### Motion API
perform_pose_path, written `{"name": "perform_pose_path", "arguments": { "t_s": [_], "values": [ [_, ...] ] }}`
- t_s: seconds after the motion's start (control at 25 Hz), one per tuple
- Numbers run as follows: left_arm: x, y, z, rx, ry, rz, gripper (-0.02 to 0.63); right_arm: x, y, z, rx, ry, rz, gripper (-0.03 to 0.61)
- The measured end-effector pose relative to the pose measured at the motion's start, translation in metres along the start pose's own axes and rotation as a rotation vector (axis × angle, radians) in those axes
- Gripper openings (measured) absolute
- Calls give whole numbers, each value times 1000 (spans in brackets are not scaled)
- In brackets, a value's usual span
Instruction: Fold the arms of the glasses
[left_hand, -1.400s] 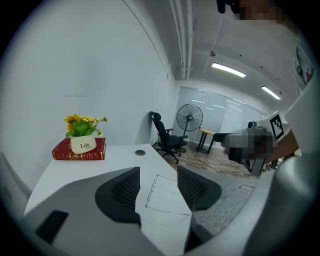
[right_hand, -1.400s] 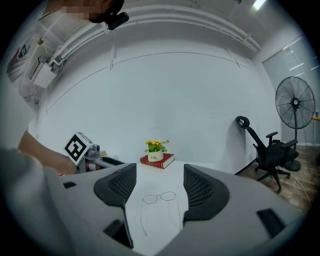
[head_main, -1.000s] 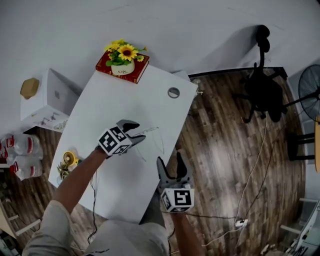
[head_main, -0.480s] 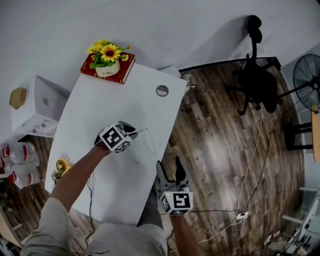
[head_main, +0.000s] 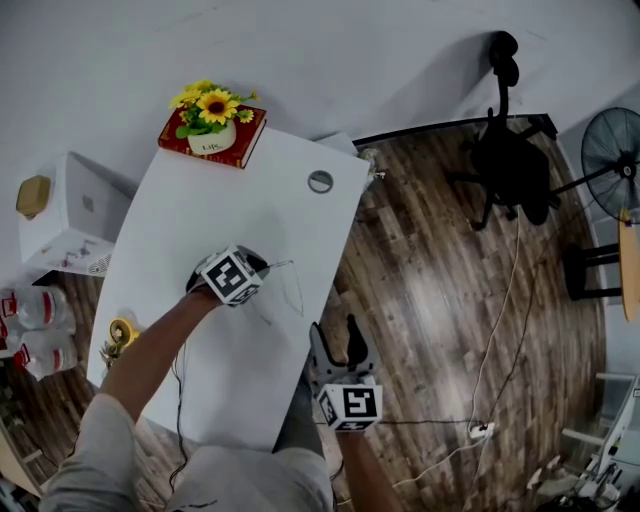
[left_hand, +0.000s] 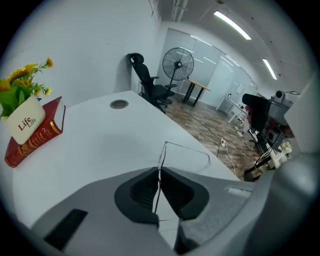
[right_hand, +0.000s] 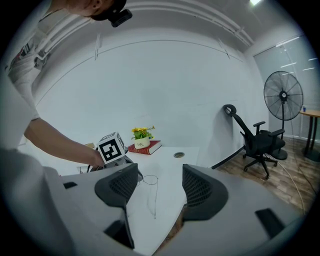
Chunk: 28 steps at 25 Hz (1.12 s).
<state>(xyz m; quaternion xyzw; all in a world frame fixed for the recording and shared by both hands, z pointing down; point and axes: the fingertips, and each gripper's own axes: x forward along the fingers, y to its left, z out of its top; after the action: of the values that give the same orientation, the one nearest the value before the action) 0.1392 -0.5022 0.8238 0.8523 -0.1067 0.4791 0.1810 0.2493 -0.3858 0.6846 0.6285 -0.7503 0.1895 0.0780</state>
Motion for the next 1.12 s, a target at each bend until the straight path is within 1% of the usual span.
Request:
{"name": "perform_pose_path", "arguments": {
  "t_s": [0.12, 0.28, 0.52, 0.64, 0.8, 0.88, 1.0, 1.12],
  "values": [
    [-4, 0, 1, 5, 1, 16, 15, -4, 0, -1, 9, 2, -2, 265],
    [-15, -8, -3, -31, -17, -8, 14, -10, 5, 1, 13, -1, 2, 265],
    [-49, -20, -7, -123, -94, -40, 12, -26, 20, 13, 24, -23, 20, 265],
    [-75, -34, -9, -146, -131, -50, 12, -37, 31, 21, 50, -21, 51, 260],
    [-115, -60, -16, -154, -181, -53, 12, -59, 52, 28, 108, -3, 130, 261],
    [-135, -76, -24, -162, -197, -59, 12, -72, 66, 28, 147, 20, 183, 258],
    [-161, -105, -41, -168, -206, -75, 12, -90, 92, 20, 231, 86, 287, 228],
    [-186, -136, -61, -160, -216, -90, 12, -110, 125, 8, 330, 167, 416, 188]
  ]
}}
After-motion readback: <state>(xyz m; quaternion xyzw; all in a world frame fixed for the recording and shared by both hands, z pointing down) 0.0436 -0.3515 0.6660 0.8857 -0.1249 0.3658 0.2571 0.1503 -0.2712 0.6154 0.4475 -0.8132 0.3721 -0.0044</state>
